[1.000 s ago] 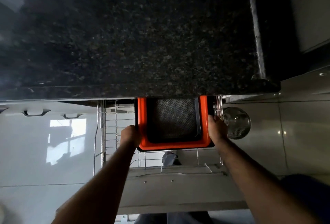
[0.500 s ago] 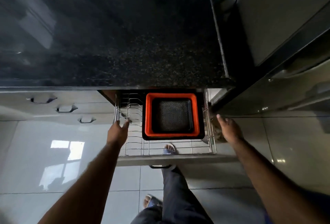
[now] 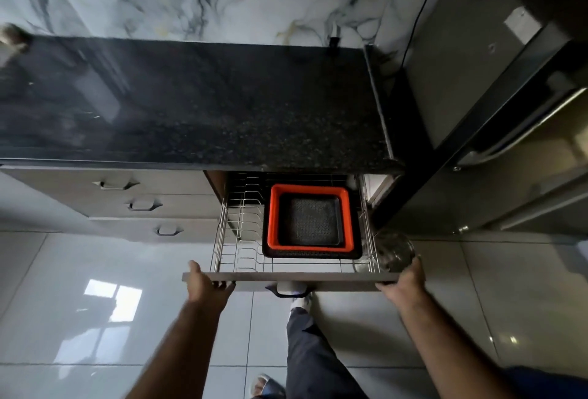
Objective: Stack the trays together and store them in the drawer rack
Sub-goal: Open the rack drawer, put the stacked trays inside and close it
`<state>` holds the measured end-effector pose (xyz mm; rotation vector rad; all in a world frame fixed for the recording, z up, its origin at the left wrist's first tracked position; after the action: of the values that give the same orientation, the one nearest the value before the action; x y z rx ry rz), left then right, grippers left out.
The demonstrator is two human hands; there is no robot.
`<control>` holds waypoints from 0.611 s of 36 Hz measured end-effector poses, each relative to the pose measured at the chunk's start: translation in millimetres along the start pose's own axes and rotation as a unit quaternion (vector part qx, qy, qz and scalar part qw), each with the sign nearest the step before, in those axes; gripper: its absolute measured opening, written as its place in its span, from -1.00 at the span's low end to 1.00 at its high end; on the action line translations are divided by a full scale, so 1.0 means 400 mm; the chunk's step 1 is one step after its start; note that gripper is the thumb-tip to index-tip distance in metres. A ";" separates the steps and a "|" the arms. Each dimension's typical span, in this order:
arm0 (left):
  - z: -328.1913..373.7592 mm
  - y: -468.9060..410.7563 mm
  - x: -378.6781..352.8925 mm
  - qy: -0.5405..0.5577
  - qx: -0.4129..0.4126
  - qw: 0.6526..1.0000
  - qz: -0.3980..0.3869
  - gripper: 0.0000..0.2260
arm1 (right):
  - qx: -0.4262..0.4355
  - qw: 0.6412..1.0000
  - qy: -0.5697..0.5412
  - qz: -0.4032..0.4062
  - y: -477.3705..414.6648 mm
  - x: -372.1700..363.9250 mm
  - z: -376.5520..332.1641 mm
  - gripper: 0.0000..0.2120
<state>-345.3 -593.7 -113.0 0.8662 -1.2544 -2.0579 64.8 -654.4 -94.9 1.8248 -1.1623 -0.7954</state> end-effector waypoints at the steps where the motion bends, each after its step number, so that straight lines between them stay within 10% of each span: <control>1: 0.005 0.005 -0.020 0.002 0.004 1.000 0.009 -0.39 | -0.008 1.000 0.007 0.000 0.006 -0.014 0.007 -0.30; 15: 0.082 -0.103 -0.223 0.043 0.016 0.999 0.019 -0.10 | 0.023 0.997 -0.052 0.057 -0.037 -0.218 -0.082 -0.31; 22: 0.125 -0.150 -0.405 0.047 -0.019 0.999 -0.008 -0.13 | 0.080 0.994 0.037 -0.057 -0.081 -0.383 -0.170 -0.36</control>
<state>-290.5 -422.4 -112.7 0.9469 -1.1582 -2.0228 77.0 -484.9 -79.0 2.0503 -1.1092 -0.7077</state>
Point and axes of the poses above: each hand's wrist, its own y-axis away from the middle knuckle, its own x-axis out of the back of the hand, z = x × y, the point moved 6 cm from there along -y, towards the middle knuckle, and after that the axes turned 1 degree about -z, right-handed, at the moved point
